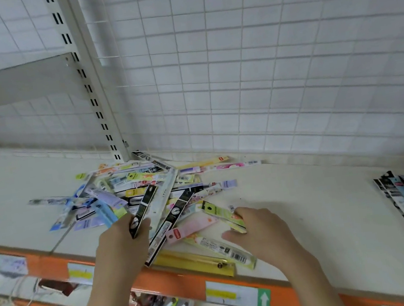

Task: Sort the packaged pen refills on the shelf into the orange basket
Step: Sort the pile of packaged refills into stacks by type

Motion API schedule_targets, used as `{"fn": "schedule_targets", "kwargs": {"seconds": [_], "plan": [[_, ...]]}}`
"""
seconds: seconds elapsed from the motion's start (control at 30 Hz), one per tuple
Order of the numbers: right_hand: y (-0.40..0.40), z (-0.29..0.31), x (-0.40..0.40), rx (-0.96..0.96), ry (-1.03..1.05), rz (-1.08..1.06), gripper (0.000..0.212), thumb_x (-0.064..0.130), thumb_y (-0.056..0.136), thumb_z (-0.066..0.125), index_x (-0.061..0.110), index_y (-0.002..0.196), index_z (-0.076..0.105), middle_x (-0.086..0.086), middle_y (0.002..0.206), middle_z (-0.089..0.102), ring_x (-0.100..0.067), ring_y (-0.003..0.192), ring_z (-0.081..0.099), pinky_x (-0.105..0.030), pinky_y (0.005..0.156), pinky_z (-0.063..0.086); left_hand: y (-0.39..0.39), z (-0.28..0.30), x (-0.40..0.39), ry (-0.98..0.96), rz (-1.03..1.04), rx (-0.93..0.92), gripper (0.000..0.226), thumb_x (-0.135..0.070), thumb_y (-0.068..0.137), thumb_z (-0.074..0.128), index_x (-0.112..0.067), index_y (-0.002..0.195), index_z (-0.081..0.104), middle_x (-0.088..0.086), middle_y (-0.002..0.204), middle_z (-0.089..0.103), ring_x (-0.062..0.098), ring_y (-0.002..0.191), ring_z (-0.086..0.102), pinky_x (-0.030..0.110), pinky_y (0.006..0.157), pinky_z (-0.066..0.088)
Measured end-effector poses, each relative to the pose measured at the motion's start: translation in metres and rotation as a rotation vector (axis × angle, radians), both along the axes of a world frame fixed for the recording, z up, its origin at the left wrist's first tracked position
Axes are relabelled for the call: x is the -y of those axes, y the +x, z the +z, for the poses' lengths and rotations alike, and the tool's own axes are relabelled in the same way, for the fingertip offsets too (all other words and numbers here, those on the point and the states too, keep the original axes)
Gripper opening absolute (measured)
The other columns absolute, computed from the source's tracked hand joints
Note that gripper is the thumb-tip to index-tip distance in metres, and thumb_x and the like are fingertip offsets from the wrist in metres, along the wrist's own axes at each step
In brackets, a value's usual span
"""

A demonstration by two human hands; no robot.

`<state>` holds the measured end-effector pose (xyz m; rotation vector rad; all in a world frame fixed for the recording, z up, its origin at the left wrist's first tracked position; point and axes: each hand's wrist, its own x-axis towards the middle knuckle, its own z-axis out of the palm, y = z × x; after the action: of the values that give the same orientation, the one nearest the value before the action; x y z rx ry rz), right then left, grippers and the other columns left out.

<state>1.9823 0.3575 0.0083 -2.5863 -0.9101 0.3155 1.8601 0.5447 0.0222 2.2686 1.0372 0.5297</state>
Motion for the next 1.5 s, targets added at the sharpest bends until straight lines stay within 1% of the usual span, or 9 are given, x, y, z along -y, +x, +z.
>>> {"fn": "schedule_targets", "kwargs": {"seconds": [0.1, 0.23, 0.33, 0.67, 0.87, 1.03, 1.17, 1.27, 1.5], "plan": [[-0.005, 0.001, -0.016, -0.011, -0.038, 0.02, 0.036, 0.055, 0.084, 0.056, 0.022, 0.099, 0.052, 0.004, 0.09, 0.058, -0.018, 0.086, 0.057, -0.031, 0.065, 0.041, -0.001, 0.003, -0.016, -0.002, -0.029, 0.002, 0.043, -0.026, 0.093, 0.051, -0.014, 0.057, 0.032, 0.003, 0.049, 0.038, 0.019, 0.051, 0.039, 0.028, 0.047, 0.027], [-0.004, -0.003, -0.036, 0.042, -0.019, -0.058, 0.011, 0.025, 0.088, 0.051, 0.023, 0.098, 0.053, 0.004, 0.084, 0.057, -0.021, 0.083, 0.058, -0.03, 0.06, 0.04, -0.002, 0.009, -0.045, 0.012, -0.09, -0.002, 0.043, -0.025, 0.093, 0.051, -0.012, 0.057, 0.033, 0.004, 0.049, 0.036, 0.018, 0.048, 0.036, 0.029, 0.046, 0.024], [0.0, -0.005, -0.053, 0.04, -0.052, -0.103, 0.028, 0.014, 0.085, 0.048, 0.024, 0.11, 0.058, 0.003, 0.093, 0.06, -0.021, 0.086, 0.058, -0.029, 0.061, 0.04, -0.005, 0.01, -0.069, 0.004, -0.116, 0.011, 0.042, -0.025, 0.093, 0.051, -0.012, 0.057, 0.034, 0.004, 0.048, 0.037, 0.018, 0.048, 0.036, 0.03, 0.046, 0.023], [-0.005, -0.005, -0.073, 0.139, -0.114, -0.325, 0.04, 0.039, 0.093, 0.049, 0.023, 0.13, 0.052, 0.0, 0.126, 0.048, -0.023, 0.109, 0.056, -0.033, 0.085, 0.047, -0.003, 0.006, -0.111, -0.004, -0.239, 0.013, 0.043, -0.029, 0.092, 0.052, -0.018, 0.056, 0.033, 0.001, 0.048, 0.039, 0.015, 0.048, 0.039, 0.028, 0.046, 0.024], [-0.013, 0.001, -0.059, 0.256, -0.084, -0.393, 0.02, 0.032, 0.096, 0.043, 0.019, 0.112, 0.046, 0.0, 0.089, 0.056, -0.023, 0.101, 0.051, -0.031, 0.07, 0.036, 0.003, -0.001, -0.112, -0.018, -0.311, -0.007, 0.039, -0.029, 0.094, 0.05, -0.019, 0.059, 0.037, 0.0, 0.05, 0.041, 0.012, 0.049, 0.041, 0.025, 0.045, 0.024], [-0.022, 0.004, -0.055, 0.149, 0.02, -0.342, 0.017, 0.025, 0.097, 0.043, 0.014, 0.11, 0.039, 0.006, 0.068, 0.043, -0.016, 0.059, 0.046, -0.028, 0.051, 0.032, 0.015, -0.009, -0.099, -0.027, -0.363, 0.0, 0.033, -0.026, 0.094, 0.05, -0.006, 0.068, 0.047, 0.004, 0.05, 0.042, 0.016, 0.047, 0.041, 0.027, 0.044, 0.025], [-0.028, 0.002, -0.057, -0.002, -0.028, -0.232, 0.046, 0.058, 0.081, 0.059, 0.024, 0.107, 0.044, 0.008, 0.085, 0.054, -0.014, 0.076, 0.053, -0.029, 0.062, 0.04, 0.025, -0.01, -0.078, -0.018, -0.404, -0.016, 0.037, -0.027, 0.094, 0.05, -0.01, 0.063, 0.04, 0.003, 0.049, 0.04, 0.016, 0.048, 0.041, 0.027, 0.045, 0.026], [-0.025, -0.004, -0.058, -0.145, -0.052, -0.193, 0.059, 0.058, 0.075, 0.066, 0.023, 0.12, 0.05, 0.005, 0.113, 0.057, -0.012, 0.09, 0.049, -0.027, 0.069, 0.04, 0.031, -0.007, -0.07, -0.008, -0.39, -0.01, 0.038, -0.028, 0.093, 0.051, -0.014, 0.061, 0.037, 0.002, 0.048, 0.039, 0.015, 0.049, 0.04, 0.026, 0.046, 0.026], [-0.005, 0.001, -0.041, -0.014, -0.128, -0.149, 0.027, 0.045, 0.088, 0.055, 0.021, 0.1, 0.059, 0.004, 0.088, 0.048, -0.017, 0.082, 0.046, -0.025, 0.054, 0.031, 0.038, -0.011, -0.055, 0.015, -0.347, -0.002, 0.041, -0.027, 0.093, 0.052, -0.019, 0.057, 0.033, 0.001, 0.048, 0.041, 0.017, 0.05, 0.04, 0.024, 0.046, 0.025]]}}
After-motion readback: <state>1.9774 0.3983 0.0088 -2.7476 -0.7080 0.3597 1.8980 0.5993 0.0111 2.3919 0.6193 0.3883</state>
